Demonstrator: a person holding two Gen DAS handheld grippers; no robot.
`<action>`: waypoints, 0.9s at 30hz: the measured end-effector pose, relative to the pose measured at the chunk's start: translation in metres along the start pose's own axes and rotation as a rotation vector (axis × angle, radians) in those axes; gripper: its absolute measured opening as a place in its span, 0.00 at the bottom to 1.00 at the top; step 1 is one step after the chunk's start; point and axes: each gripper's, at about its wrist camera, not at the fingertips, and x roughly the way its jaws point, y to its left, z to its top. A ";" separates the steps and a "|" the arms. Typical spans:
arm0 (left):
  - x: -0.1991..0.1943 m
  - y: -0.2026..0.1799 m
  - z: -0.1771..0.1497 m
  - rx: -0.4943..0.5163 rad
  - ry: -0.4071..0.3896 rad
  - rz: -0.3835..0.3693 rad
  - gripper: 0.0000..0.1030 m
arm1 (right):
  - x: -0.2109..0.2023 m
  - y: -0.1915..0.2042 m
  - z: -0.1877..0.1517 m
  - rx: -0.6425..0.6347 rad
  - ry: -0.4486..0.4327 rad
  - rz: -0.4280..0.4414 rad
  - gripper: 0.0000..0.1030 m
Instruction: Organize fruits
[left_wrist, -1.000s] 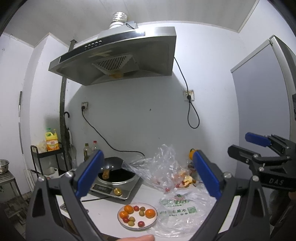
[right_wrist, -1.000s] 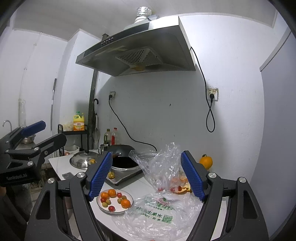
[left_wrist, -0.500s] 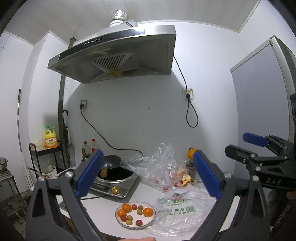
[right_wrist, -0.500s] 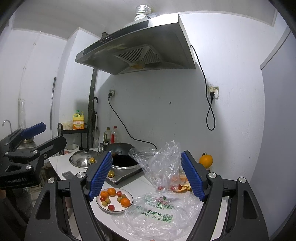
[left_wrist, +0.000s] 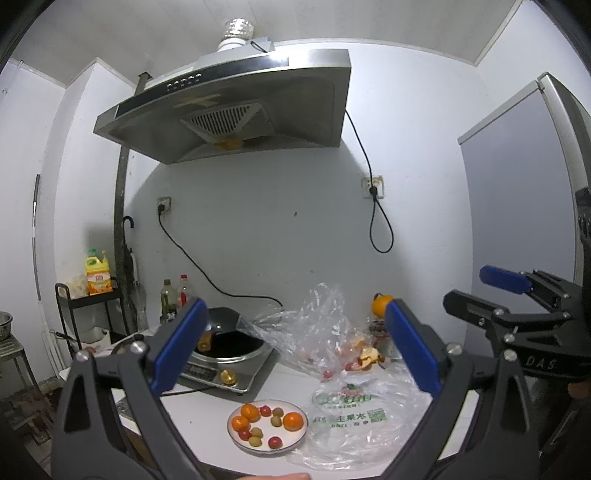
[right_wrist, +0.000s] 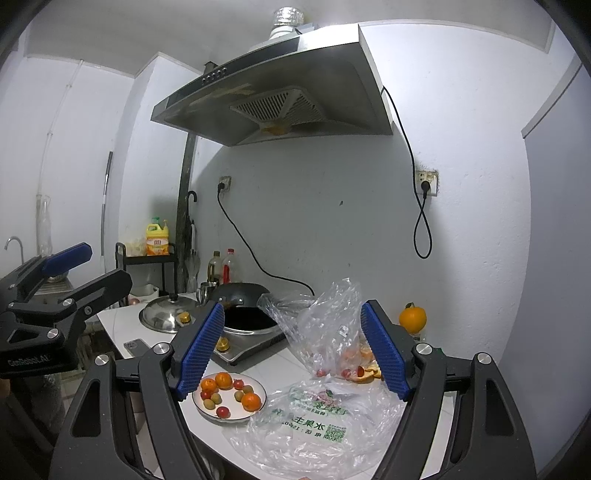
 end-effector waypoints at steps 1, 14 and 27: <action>0.000 -0.001 -0.001 0.001 0.002 0.000 0.95 | 0.000 0.000 -0.001 0.000 0.001 0.001 0.77; 0.000 0.002 -0.004 -0.008 0.013 0.008 0.95 | 0.003 0.002 0.000 -0.008 0.013 0.010 0.77; 0.000 0.002 -0.003 -0.012 0.015 0.008 0.95 | 0.003 0.004 0.001 -0.011 0.017 0.009 0.77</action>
